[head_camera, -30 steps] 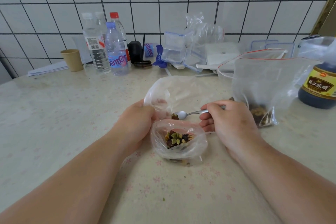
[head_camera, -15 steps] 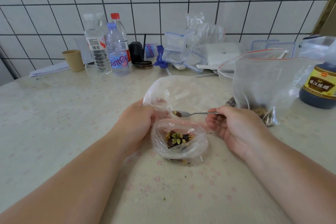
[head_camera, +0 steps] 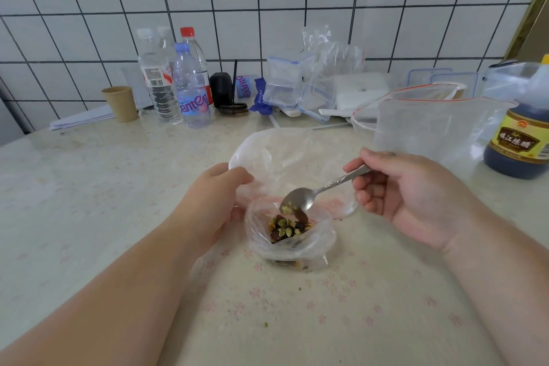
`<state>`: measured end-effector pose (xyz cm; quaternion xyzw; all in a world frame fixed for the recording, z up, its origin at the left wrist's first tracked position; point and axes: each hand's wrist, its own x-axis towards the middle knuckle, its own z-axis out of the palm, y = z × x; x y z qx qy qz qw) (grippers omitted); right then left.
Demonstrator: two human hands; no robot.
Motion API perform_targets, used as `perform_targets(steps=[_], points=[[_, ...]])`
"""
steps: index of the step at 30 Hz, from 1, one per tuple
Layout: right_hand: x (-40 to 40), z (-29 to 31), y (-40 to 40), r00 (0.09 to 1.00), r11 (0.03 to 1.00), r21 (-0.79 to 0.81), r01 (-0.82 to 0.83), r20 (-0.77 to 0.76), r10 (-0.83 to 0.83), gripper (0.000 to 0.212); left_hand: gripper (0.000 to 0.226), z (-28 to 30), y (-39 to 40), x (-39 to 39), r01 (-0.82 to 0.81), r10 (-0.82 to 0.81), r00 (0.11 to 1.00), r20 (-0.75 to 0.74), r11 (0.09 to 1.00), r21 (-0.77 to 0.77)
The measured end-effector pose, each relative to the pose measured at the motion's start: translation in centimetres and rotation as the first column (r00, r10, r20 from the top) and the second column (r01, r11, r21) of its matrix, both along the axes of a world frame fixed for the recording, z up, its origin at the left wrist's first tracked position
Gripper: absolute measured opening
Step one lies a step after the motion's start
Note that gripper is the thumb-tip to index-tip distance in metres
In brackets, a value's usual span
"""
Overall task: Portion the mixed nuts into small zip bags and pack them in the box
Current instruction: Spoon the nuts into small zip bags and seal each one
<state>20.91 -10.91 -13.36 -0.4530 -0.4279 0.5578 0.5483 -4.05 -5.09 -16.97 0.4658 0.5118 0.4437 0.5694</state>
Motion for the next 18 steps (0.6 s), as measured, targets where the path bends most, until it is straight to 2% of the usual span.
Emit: perform_targets(steps=[4, 6, 8, 11, 14, 18], points=[[0.3, 0.1, -0.6, 0.984, 0.975, 0.167, -0.144, 0.126, 0.123, 0.025, 0.034, 0.4, -0.5, -0.2, -0.005, 0.006, 1.000, -0.004, 1.000, 0.002], [0.4, 0.1, -0.7, 0.980, 0.961, 0.222, -0.163, 0.151, 0.131, 0.023, 0.035, 0.5, -0.6, -0.4, 0.006, -0.006, 1.000, -0.020, 1.000, 0.014], [0.6, 0.1, -0.6, 0.992, 0.957, 0.267, -0.112, 0.090, 0.091, 0.021, 0.035, 0.5, -0.6, -0.5, 0.005, -0.003, 0.999, -0.054, 0.999, 0.044], [0.9, -0.4, 0.0, 0.999, 0.957, 0.291, 0.024, 0.028, -0.033, 0.022, 0.023, 0.5, -0.5, -0.8, -0.044, 0.060, 0.989, -0.132, 0.992, 0.119], [0.4, -1.7, 0.9, 0.980, 0.950, 0.275, 0.146, 0.090, -0.176, 0.029, 0.025, 0.7, -0.5, -0.8, -0.071, 0.100, 0.968, -0.232, 0.989, 0.133], [-0.4, -3.3, 1.8, 0.944, 0.951, 0.242, 0.191, 0.221, -0.246, 0.018, 0.030, 0.6, -0.4, -0.8, -0.095, 0.125, 0.963, -0.239, 0.987, 0.131]])
